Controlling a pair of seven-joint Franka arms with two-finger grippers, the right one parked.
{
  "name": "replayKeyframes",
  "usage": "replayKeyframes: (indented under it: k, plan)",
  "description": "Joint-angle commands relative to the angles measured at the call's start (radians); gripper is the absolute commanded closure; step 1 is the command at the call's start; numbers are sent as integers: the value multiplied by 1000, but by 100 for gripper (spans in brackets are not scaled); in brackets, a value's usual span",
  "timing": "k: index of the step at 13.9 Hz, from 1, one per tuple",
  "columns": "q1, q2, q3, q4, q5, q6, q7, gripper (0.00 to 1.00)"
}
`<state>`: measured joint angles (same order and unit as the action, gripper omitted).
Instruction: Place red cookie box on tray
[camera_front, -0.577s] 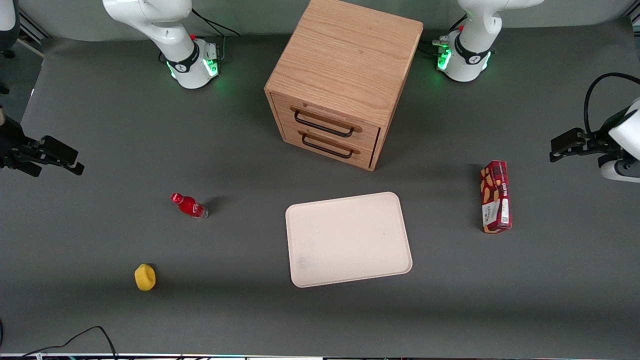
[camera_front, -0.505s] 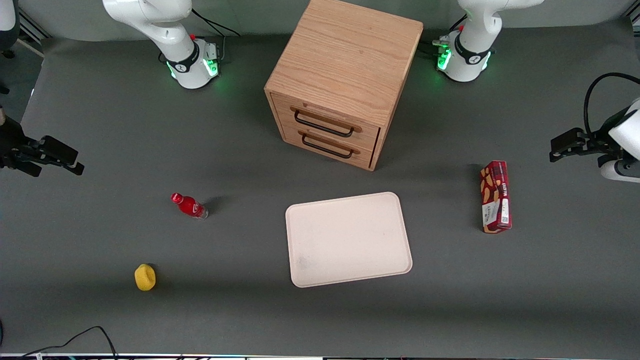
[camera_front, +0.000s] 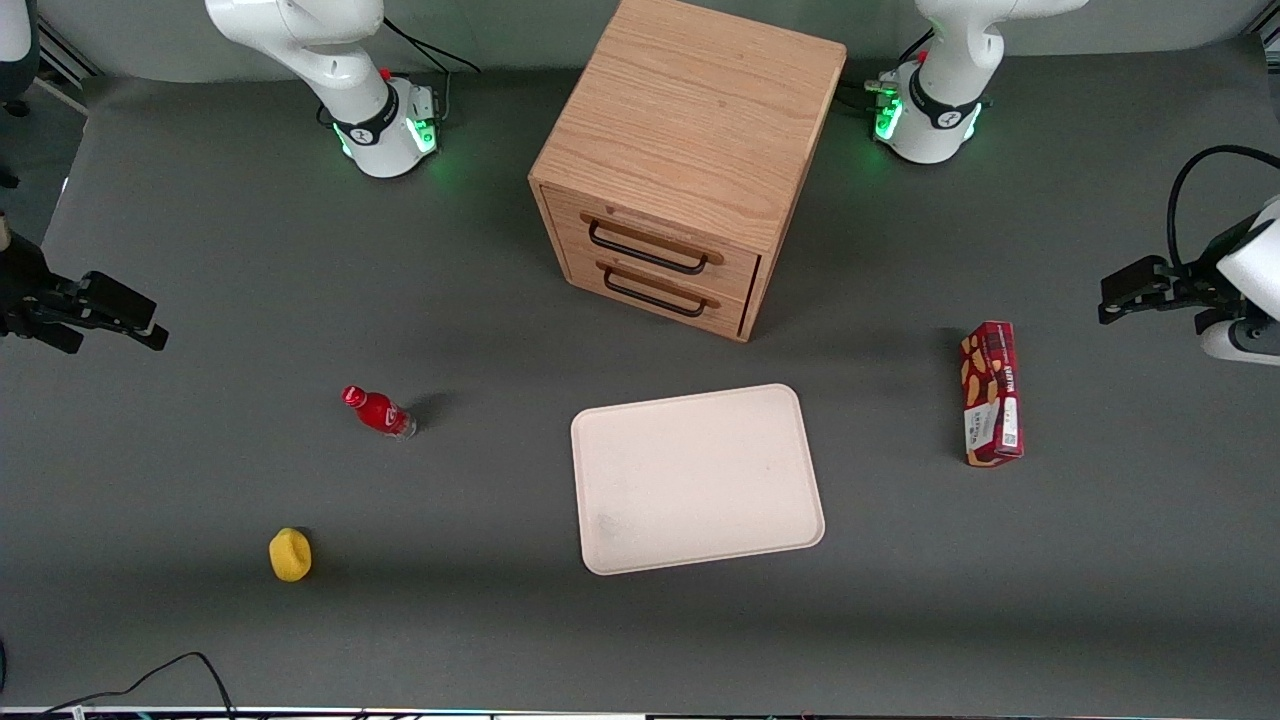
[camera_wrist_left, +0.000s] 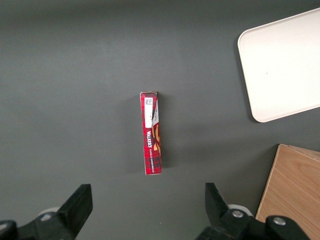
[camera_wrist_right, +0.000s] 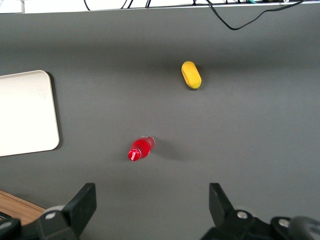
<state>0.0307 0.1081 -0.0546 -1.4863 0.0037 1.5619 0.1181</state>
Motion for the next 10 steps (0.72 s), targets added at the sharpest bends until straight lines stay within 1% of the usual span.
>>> replayKeyframes:
  k: [1,10]
  plan:
    - [-5,10,2,11,-11,-5,-12,0]
    - [-3,39,2,-2,-10,-5,-2,0]
